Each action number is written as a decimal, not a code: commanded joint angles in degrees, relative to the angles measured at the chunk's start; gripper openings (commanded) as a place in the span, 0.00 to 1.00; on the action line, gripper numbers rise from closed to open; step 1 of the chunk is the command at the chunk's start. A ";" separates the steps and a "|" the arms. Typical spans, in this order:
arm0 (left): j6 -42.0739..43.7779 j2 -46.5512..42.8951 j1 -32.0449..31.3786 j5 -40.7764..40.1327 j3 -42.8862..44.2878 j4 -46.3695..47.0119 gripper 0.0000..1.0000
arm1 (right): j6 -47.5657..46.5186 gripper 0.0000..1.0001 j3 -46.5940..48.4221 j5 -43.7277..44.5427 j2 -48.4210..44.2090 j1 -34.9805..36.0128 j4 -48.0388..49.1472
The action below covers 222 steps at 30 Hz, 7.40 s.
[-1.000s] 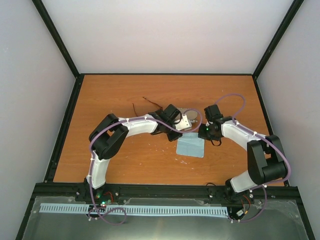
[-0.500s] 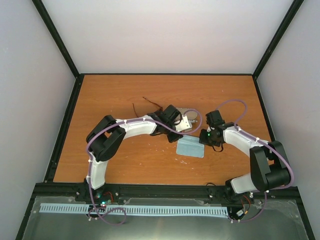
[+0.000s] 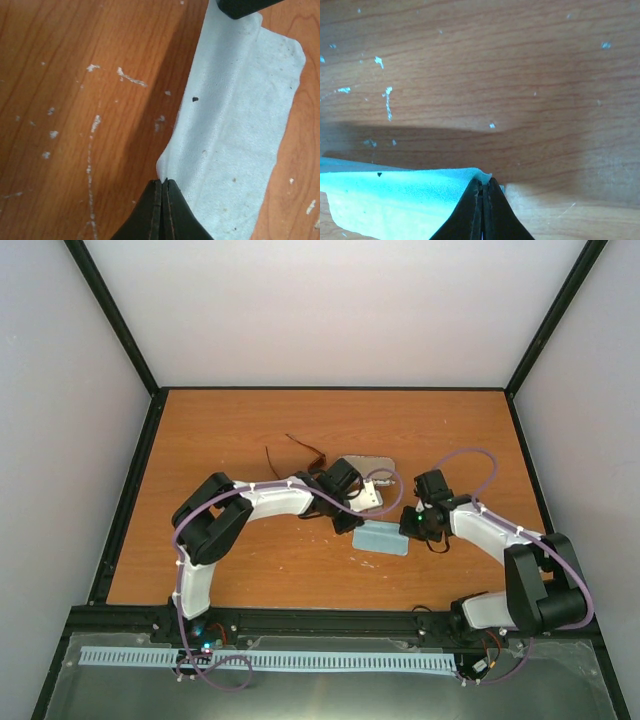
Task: Organize the sunglasses
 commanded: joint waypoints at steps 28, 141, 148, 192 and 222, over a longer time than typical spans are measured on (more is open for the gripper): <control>-1.17 -6.05 -4.31 0.35 -6.13 4.40 0.15 | 0.17 0.05 -8.18 -7.76 -9.24 -0.19 2.88; -2.94 -6.96 -3.99 0.73 -9.09 6.43 0.00 | -3.39 0.07 -5.95 -9.33 -5.95 -0.20 0.84; -2.83 -6.81 -4.05 -0.15 -9.20 6.93 0.02 | -3.31 0.06 -5.96 -9.33 -5.95 -0.19 0.91; -4.25 -8.34 -4.22 -0.81 -12.36 11.81 0.00 | -3.22 0.06 -6.26 -8.98 -6.85 -0.19 0.91; -5.87 -4.61 -4.14 -3.09 -9.50 13.82 0.19 | -3.57 0.07 -5.86 -8.82 -7.15 -0.19 -0.05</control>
